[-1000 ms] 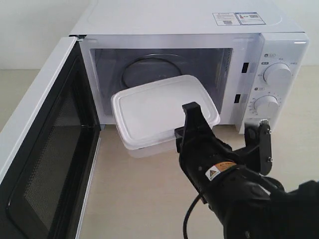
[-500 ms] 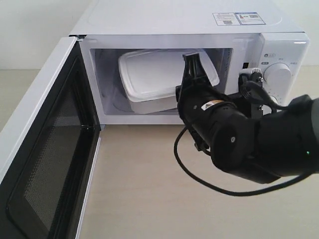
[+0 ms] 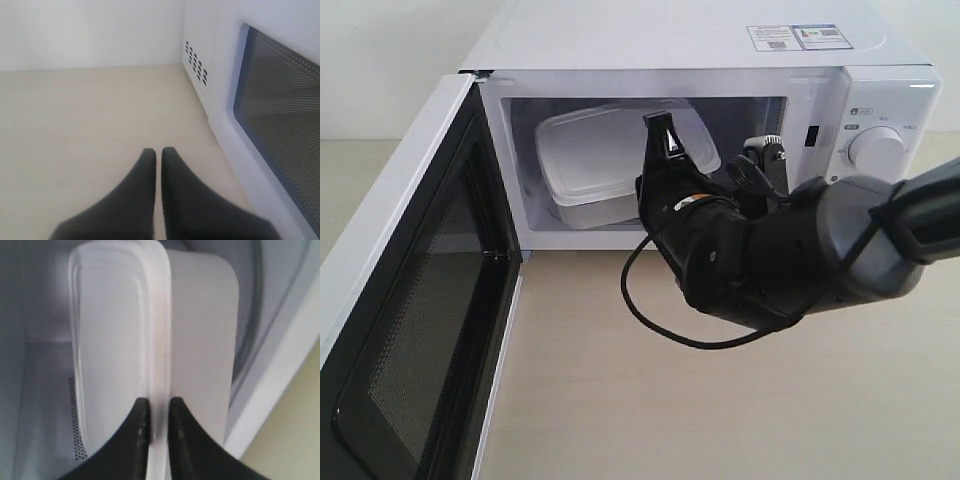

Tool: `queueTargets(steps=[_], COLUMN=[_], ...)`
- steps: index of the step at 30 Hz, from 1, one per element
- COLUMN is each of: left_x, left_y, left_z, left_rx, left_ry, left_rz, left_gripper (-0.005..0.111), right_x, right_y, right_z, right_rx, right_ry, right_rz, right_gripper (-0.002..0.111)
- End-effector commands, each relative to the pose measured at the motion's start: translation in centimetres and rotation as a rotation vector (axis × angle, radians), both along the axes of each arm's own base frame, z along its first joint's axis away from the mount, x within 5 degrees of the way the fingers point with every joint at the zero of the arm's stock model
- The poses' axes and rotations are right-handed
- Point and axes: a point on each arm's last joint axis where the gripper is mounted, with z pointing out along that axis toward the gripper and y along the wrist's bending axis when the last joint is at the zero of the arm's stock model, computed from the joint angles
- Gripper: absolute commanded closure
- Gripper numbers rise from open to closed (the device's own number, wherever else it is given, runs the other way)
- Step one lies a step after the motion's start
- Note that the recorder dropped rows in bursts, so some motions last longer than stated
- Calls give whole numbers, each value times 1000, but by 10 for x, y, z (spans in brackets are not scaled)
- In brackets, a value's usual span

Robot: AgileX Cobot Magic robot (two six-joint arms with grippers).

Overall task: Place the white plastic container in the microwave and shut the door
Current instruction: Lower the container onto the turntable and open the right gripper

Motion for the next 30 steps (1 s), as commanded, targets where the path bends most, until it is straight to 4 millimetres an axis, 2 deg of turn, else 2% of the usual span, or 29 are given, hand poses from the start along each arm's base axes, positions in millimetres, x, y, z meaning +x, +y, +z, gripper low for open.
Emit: queueTargets(steps=[1,6,13,30], left_x=[0,0,0,0], left_y=[0,0,0,0], left_z=[-1,-1,-1,-1], left_rx=[-19,-19,-19,-19], left_ry=[4,4,4,4], left_rz=[5,5,5,5], left_gripper=[102,102,102,102], right_x=[11,14,23,23], right_y=[-1,-4,-15,-15], right_z=[5,-5,-3,-7], right_rx=[-9,-15,-10,9], right_ry=[-66,-57,-82,-29], right_rz=[-22,-48,-94,-79], right_gripper=[108,108,108,108])
